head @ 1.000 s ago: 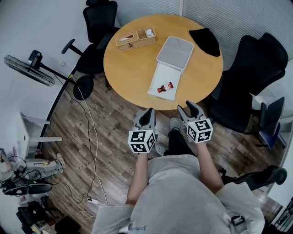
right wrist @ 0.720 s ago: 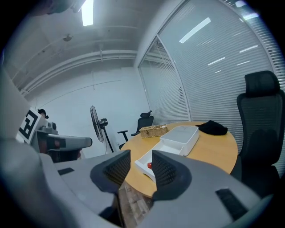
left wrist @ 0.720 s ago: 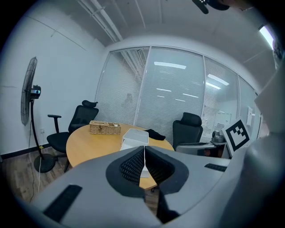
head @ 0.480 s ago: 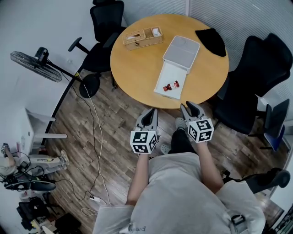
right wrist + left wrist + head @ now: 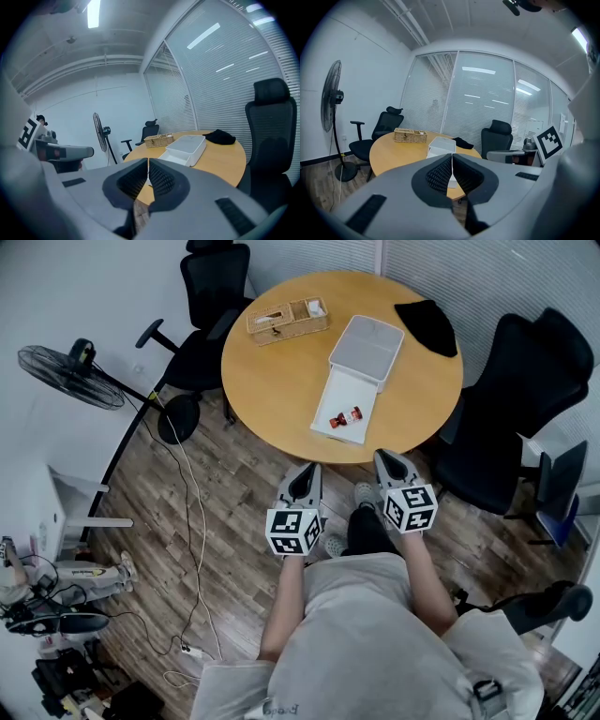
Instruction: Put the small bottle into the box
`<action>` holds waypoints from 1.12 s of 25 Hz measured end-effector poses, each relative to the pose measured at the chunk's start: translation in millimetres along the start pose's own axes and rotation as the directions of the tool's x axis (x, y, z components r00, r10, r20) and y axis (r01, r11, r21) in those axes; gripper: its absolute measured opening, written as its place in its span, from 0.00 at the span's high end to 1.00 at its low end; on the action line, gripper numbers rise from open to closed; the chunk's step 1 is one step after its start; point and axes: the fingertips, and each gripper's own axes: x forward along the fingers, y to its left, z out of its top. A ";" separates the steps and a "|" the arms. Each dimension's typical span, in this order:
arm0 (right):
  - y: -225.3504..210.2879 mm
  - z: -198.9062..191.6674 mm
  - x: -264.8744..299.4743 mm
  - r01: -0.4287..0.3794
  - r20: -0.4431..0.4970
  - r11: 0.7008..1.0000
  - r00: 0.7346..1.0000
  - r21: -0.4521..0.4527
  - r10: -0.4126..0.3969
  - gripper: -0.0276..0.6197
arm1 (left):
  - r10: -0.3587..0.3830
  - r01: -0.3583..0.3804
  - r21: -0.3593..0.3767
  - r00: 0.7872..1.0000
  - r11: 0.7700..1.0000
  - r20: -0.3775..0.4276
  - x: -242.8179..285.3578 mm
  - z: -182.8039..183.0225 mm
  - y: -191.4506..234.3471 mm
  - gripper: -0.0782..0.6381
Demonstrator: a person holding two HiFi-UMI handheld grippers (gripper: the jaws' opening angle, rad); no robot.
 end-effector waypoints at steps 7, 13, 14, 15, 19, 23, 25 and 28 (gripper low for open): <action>5.9 1.2 -3.5 0.005 0.002 1.000 1.000 -0.017 -0.005 0.93 | -0.003 0.004 -0.005 1.000 1.000 0.014 -3.6 2.9 -0.9 0.85; 12.0 0.0 -4.9 -0.014 -0.006 0.999 1.000 -0.032 0.014 0.93 | -0.008 0.008 -0.005 1.000 1.000 0.018 -6.3 2.5 -2.5 0.85; 12.4 -1.0 -5.1 -0.016 -0.008 0.999 1.000 -0.032 0.016 0.93 | -0.007 0.007 -0.006 1.000 1.000 0.019 -6.7 2.9 -1.9 0.85; 12.7 -2.2 -5.4 -0.016 -0.009 0.999 1.000 -0.032 0.016 0.93 | -0.005 0.005 -0.007 1.000 1.000 0.021 -7.2 3.6 -0.9 0.85; 12.6 -3.6 -5.9 -0.014 -0.011 0.999 1.000 -0.032 0.013 0.93 | 0.000 0.001 -0.012 1.000 1.000 0.029 -8.6 6.0 2.4 0.85; 14.3 0.7 -6.7 -0.014 -0.005 0.999 1.000 -0.038 0.014 0.93 | -0.007 0.007 -0.010 0.999 1.000 0.032 -9.2 7.3 0.6 0.85; 15.2 2.1 -7.1 -0.015 -0.002 0.999 1.000 -0.042 0.015 0.93 | -0.009 0.010 -0.008 0.999 1.000 0.033 -9.0 7.4 -0.5 0.85; 15.4 1.8 -7.6 -0.014 0.000 0.999 1.000 -0.043 0.014 0.93 | -0.014 0.014 -0.006 0.999 1.000 0.032 -8.6 6.6 -1.7 0.85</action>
